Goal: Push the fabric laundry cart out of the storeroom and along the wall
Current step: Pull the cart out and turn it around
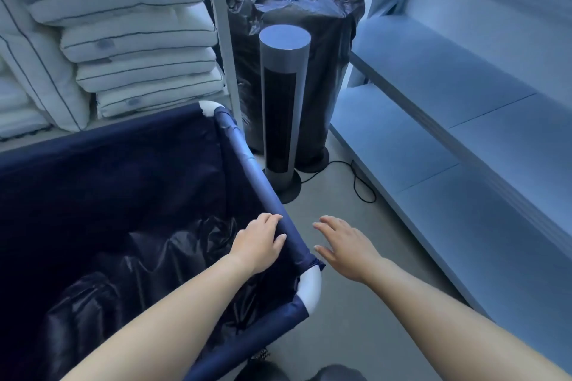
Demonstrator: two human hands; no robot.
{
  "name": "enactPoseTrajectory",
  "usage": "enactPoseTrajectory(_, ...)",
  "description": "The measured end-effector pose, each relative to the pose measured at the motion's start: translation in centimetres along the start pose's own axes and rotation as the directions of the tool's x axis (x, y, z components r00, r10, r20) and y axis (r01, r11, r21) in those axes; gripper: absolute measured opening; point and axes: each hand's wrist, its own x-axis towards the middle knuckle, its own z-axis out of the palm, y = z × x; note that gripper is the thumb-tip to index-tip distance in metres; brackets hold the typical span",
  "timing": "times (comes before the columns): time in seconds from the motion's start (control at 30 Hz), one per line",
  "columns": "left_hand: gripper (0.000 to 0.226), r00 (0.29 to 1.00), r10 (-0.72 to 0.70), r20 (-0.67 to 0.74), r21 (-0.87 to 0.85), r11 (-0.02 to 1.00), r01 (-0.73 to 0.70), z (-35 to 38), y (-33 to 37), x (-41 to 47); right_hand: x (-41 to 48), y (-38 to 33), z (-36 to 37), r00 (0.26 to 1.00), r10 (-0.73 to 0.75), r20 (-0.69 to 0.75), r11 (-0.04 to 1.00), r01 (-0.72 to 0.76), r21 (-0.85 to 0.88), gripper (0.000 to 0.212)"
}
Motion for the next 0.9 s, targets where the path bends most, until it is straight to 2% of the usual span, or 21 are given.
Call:
enactPoseTrajectory(0.2,0.045,0.996,-0.086,0.008,0.037,0.996,0.086,-0.7,-0.5,3.0,3.9,1.7,-1.2,0.999,-0.047,0.018,0.999,0.046,0.012,0.052)
enactPoseTrajectory(0.37,0.054,0.960,-0.277,-0.042,-0.046,0.960,0.275,-0.8,0.4,5.6,8.1,3.6,-2.5,0.984,-0.167,0.063,0.986,0.167,0.013,0.052)
enactPoseTrajectory(0.67,0.073,0.795,-0.602,-0.068,-0.029,0.798,0.602,0.1,4.9,9.3,14.4,9.9,-6.9,0.890,-0.430,0.149,0.899,0.437,-0.014,0.051)
enactPoseTrajectory(0.8,0.080,0.715,-0.691,-0.107,-0.053,0.722,0.690,0.4,6.2,10.3,16.5,11.8,-8.4,0.848,-0.506,0.160,0.857,0.514,-0.016,0.050)
enactPoseTrajectory(0.9,0.078,0.679,-0.725,-0.114,-0.060,0.688,0.724,0.5,6.9,10.4,17.7,12.5,-9.2,0.820,-0.547,0.168,0.830,0.558,-0.019,0.050)
